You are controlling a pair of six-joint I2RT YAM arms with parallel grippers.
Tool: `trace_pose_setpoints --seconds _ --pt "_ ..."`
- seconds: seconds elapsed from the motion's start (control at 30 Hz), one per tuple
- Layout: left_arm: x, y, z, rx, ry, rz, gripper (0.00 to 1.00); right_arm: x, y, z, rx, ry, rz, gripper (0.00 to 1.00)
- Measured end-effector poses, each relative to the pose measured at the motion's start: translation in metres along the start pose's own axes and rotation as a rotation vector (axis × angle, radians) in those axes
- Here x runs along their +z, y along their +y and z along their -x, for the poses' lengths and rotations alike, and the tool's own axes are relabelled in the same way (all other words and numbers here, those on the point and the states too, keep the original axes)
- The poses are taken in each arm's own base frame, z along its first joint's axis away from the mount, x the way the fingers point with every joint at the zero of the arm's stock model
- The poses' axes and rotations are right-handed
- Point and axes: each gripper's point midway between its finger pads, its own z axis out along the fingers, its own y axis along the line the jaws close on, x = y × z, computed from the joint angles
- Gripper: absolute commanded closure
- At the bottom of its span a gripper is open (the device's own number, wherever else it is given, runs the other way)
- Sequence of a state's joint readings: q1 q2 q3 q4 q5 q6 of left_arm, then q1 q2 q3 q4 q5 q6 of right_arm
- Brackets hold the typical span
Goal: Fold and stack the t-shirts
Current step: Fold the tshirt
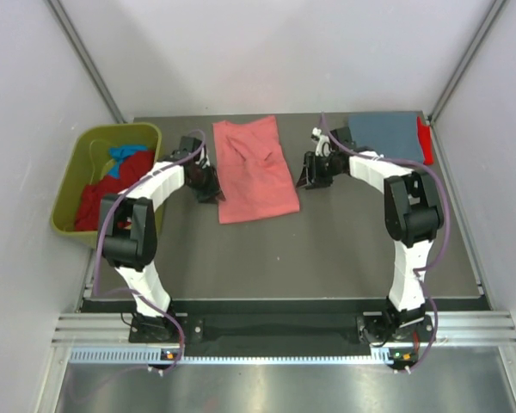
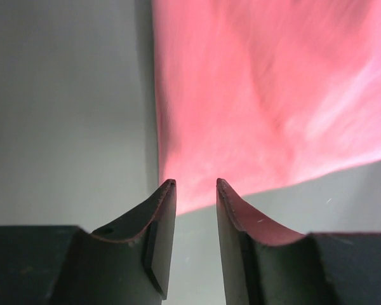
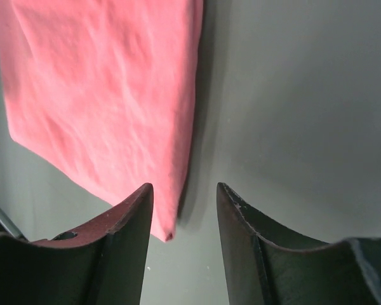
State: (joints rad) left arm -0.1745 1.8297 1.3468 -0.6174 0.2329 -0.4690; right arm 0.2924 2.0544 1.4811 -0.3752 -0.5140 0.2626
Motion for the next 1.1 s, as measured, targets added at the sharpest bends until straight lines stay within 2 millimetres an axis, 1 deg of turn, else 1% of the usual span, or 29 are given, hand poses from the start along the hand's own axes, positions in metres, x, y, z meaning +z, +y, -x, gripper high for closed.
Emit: trace_pose_setpoints --seconds 0.1,0.2,0.4,0.47,0.5,0.53,0.57,0.6,0.67,0.77,0.83,0.9,0.97,1.0,1.03,1.07,1.1 --pt "0.008 0.009 -0.027 -0.004 0.056 0.011 0.62 0.002 -0.002 -0.012 -0.003 0.030 0.008 0.55" --pt "0.016 0.020 -0.043 -0.016 0.096 0.033 0.62 0.004 -0.002 -0.023 0.002 0.055 0.024 0.56" --pt "0.023 0.022 -0.043 -0.014 0.087 0.025 0.62 0.013 0.006 -0.045 0.005 0.091 0.079 0.56" --pt "0.026 0.022 -0.044 -0.013 0.087 0.025 0.65 0.016 0.011 -0.048 0.001 0.093 0.098 0.58" --pt "0.028 0.023 -0.045 -0.014 0.089 0.026 0.70 0.017 0.013 -0.049 -0.003 0.091 0.105 0.67" --pt "0.029 0.024 -0.047 -0.016 0.093 0.028 0.79 0.018 0.014 -0.049 -0.008 0.089 0.106 0.79" --pt "0.031 0.025 -0.050 -0.020 0.097 0.030 1.00 0.020 0.013 -0.051 -0.014 0.084 0.102 0.91" --pt "0.032 0.025 -0.052 -0.022 0.101 0.030 1.00 0.021 0.011 -0.055 -0.008 0.088 0.093 1.00" --pt "0.033 0.025 -0.054 -0.019 0.101 0.029 1.00 0.021 0.009 -0.063 0.014 0.086 0.091 1.00" --pt "0.032 0.024 -0.056 -0.024 0.087 0.025 1.00 0.011 0.005 -0.074 0.025 0.053 0.050 1.00" --pt "0.030 0.022 -0.064 -0.015 0.080 0.030 1.00 0.001 0.004 -0.088 0.041 0.049 0.026 1.00" --pt "0.027 0.018 -0.078 0.003 0.089 0.032 1.00 -0.010 0.002 -0.107 0.057 0.048 0.001 0.99" --pt "0.023 0.016 -0.095 0.020 0.106 0.033 1.00 -0.020 0.003 -0.124 0.068 0.047 -0.013 0.94" --pt "0.021 0.014 -0.102 0.030 0.113 0.030 1.00 -0.024 0.003 -0.131 0.073 0.048 -0.018 0.88" --pt "0.019 0.014 -0.109 0.036 0.121 0.029 1.00 -0.027 0.004 -0.136 0.074 0.046 -0.022 0.85" --pt "0.017 0.015 -0.115 0.039 0.126 0.027 0.95 -0.029 0.004 -0.141 0.076 0.045 -0.026 0.81" --pt "0.014 0.016 -0.120 0.041 0.129 0.025 0.86 -0.032 0.005 -0.145 0.080 0.041 -0.029 0.76"
